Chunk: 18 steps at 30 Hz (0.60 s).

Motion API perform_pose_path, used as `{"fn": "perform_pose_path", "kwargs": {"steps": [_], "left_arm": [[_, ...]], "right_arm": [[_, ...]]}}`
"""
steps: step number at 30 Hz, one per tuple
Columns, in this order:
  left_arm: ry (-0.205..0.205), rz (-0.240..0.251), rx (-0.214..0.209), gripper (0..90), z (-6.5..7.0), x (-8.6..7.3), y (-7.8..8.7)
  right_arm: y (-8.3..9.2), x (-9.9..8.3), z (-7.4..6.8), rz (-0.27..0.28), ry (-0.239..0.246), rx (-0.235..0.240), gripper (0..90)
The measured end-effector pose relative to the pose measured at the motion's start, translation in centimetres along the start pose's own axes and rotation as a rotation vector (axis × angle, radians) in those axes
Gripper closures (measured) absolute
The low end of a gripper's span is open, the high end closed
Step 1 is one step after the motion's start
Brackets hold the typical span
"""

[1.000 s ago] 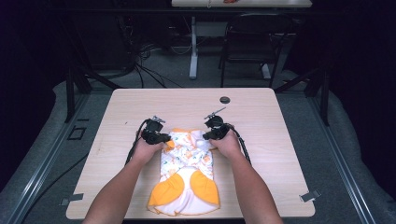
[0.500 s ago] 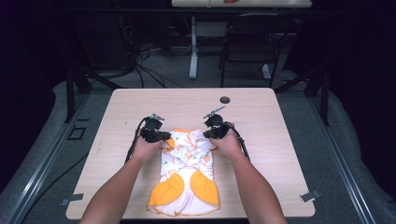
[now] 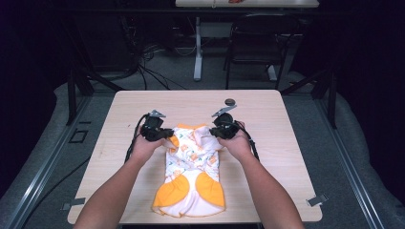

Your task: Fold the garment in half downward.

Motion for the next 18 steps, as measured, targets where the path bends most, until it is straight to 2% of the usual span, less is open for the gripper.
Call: {"fn": "perform_pose_path", "kwargs": {"steps": [6, 14, 18], "left_arm": [[-0.026, 0.041, 0.021, 84.6, 0.2, 1.3, 2.0], [-0.051, 0.098, 0.049, 84.6, 0.5, 2.9, 4.6], [-0.058, 0.119, 0.063, 84.6, 0.5, 3.5, 5.4]], "right_arm": [[2.0, 1.0, -0.2, 0.022, 0.048, -0.039, 87.6], [4.8, 2.8, -0.3, 0.066, 0.084, -0.09, 87.7], [5.8, 3.6, -0.3, 0.084, 0.093, -0.113, 87.7]]}}
Point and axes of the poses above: each handheld gripper's, and its own axes: y roughly backward along the jaws, x roughly out of its top, z roughly to its right, the point moved 3 cm from there along -y, roughly forward along the jaws, and after that the axes turned 13 degrees about -z, right-handed, at the moved point
